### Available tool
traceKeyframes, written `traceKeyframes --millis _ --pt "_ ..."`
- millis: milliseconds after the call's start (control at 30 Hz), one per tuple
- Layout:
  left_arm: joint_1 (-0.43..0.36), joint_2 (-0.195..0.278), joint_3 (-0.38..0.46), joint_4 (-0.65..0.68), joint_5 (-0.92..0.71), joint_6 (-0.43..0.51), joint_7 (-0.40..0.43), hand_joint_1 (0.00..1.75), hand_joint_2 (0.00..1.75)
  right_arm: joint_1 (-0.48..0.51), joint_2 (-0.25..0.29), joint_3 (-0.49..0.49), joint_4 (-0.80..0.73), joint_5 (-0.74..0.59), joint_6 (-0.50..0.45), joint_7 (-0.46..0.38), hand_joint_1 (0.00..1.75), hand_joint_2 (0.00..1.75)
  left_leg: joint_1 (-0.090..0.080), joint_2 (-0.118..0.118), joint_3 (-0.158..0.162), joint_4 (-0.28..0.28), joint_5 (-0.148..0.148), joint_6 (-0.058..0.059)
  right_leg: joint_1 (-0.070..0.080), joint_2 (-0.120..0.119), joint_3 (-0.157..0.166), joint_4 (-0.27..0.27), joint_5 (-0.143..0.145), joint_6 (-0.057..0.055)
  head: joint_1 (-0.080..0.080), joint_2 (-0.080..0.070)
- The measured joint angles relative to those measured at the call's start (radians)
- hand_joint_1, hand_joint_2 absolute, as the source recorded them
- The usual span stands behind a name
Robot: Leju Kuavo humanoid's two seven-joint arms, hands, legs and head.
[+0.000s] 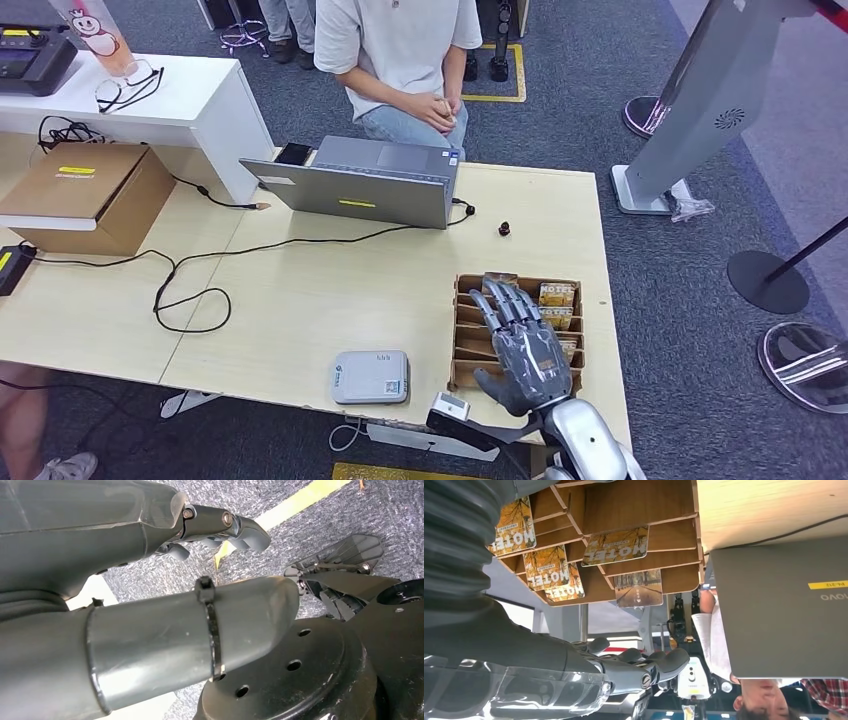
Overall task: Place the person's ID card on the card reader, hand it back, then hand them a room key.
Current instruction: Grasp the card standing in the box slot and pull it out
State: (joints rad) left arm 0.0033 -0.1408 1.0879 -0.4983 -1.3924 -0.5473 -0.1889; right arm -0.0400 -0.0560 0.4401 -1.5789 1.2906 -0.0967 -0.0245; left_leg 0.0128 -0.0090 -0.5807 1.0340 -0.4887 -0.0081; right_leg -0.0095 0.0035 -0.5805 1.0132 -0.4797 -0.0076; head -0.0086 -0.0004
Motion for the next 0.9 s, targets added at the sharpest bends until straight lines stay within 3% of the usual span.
traceKeyframes --millis 400,833,900 --pt "0.016 -0.046 0.017 -0.102 -0.007 -0.048 0.005 0.0 0.0 -0.007 -0.002 0.003 0.006 0.02 0.013 0.024 0.0 1.75 0.0 0.0 0.0 0.0 0.0 0.0 0.0 0.0 0.0 0.0 0.0 0.0 0.0 0.0" --pt "0.021 -0.061 0.036 -0.136 -0.016 -0.063 0.005 0.0 0.0 -0.008 -0.004 0.003 0.007 0.019 0.013 0.027 0.38 1.75 0.0 0.0 0.0 0.0 0.0 0.0 0.0 0.0 0.0 0.0 0.0 0.0 0.0 0.0" --pt "0.021 -0.062 0.037 -0.137 -0.018 -0.063 0.005 0.0 0.0 -0.008 -0.005 0.003 0.007 0.019 0.013 0.029 0.37 1.75 0.0 0.0 0.0 0.0 0.0 0.0 0.0 0.0 0.0 0.0 0.0 0.0 0.0 0.0"
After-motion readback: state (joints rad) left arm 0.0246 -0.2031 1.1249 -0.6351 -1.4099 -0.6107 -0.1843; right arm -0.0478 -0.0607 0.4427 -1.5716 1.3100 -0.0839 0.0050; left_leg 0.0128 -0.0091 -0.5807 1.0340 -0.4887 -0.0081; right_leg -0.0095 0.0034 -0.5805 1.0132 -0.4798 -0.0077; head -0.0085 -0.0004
